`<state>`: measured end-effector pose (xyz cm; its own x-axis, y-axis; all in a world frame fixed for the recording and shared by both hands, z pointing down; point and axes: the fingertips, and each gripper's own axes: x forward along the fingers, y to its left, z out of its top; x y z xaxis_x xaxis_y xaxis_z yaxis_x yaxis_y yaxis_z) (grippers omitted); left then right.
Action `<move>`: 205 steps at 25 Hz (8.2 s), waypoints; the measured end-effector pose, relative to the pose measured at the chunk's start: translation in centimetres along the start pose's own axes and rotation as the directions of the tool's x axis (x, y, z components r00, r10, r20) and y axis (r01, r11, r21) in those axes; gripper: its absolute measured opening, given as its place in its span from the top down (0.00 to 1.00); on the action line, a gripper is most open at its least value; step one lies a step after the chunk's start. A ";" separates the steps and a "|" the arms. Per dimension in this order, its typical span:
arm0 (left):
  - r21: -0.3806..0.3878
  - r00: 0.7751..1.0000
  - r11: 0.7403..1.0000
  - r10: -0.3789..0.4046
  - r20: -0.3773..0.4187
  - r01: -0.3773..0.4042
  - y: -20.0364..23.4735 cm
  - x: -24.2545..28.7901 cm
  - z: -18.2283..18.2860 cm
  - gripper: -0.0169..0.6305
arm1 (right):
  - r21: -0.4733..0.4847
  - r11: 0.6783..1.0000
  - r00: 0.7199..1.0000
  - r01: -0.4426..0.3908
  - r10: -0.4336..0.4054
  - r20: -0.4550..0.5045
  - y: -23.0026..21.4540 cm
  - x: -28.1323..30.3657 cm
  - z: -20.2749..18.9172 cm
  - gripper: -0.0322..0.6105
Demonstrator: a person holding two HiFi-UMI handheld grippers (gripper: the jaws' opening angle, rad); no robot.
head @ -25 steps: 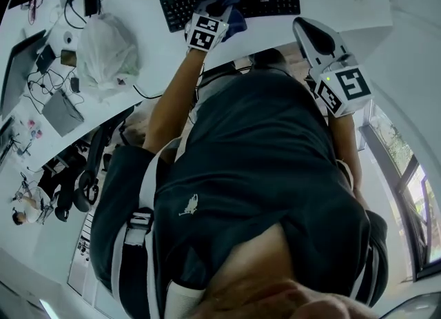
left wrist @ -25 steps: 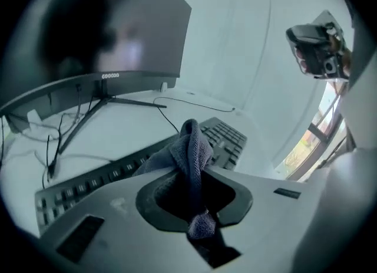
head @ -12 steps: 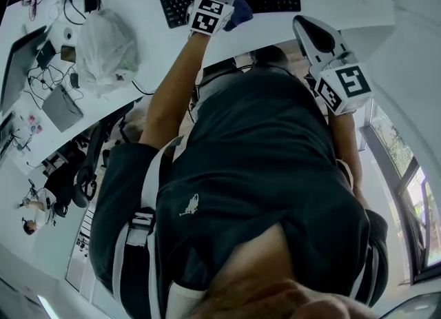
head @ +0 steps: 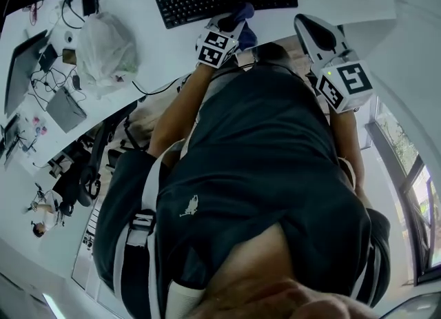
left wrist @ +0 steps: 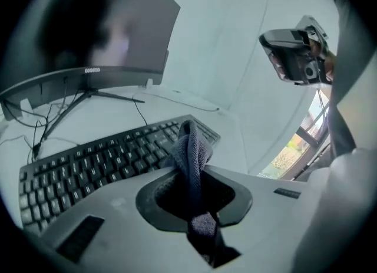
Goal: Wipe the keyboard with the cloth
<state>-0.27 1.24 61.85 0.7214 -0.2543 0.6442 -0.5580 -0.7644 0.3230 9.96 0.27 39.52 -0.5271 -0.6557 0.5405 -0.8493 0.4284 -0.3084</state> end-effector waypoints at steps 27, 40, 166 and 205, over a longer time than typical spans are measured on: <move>0.065 0.986 0.985 0.159 0.038 -0.162 7.7 4.8 7.3 0.91 | 0.008 1.000 0.999 -0.028 0.029 -0.023 -2.4 -1.6 -1.7 0.93; 0.097 0.997 0.993 0.062 0.056 -0.067 0.8 4.8 8.7 0.91 | 0.027 0.999 0.999 -0.033 0.033 -0.021 -4.5 -1.0 -1.2 0.93; 0.409 0.999 0.912 -0.007 -0.051 0.027 -1.3 9.6 7.0 0.91 | 0.121 0.992 0.991 0.022 -0.005 -0.137 -5.1 2.7 -5.3 0.93; 0.125 0.860 0.932 0.253 0.443 -0.339 7.4 -27.6 9.8 0.91 | -0.315 0.935 0.987 -0.159 0.143 -0.074 12.8 7.9 1.2 0.94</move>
<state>-20.24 -3.19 39.68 0.6607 -0.6750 0.3283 -0.7137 -0.7004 -0.0038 -5.08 -0.16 38.93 -0.6398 -0.5399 0.5469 -0.7012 0.7014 -0.1279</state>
